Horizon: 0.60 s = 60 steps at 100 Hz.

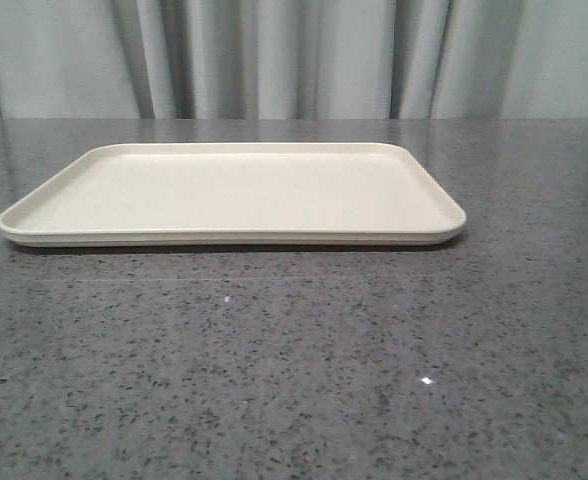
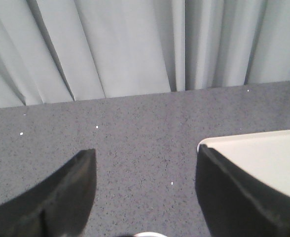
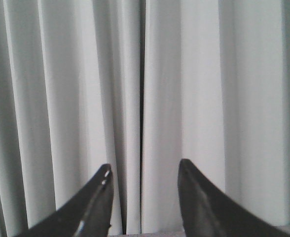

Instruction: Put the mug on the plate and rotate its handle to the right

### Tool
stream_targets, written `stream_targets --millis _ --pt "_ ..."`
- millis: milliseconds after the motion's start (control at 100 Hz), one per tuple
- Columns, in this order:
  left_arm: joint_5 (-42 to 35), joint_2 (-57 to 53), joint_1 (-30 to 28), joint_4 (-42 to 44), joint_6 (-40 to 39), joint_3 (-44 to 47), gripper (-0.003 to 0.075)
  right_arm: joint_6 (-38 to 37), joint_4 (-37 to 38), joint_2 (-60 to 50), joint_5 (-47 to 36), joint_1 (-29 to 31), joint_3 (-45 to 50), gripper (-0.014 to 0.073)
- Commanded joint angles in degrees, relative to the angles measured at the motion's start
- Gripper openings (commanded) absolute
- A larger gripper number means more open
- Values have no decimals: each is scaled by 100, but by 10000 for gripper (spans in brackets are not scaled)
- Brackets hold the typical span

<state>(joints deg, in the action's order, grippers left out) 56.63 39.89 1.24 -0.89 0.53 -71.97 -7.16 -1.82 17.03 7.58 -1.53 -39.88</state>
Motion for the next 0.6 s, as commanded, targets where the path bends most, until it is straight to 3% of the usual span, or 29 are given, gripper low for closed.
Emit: stream_targets --millis 0,300,590 --pt "-6 279 -6 89 3 -458 441 36 50 121 -475 -11 -195 334" --pt "1536 1198 -6 1343 3 -1358 441 36 592 621 216 -11 -831 334" --pt "1577 1611 -6 1396 3 -1358 441 129 826 2067 1734 -11 -2637 334"
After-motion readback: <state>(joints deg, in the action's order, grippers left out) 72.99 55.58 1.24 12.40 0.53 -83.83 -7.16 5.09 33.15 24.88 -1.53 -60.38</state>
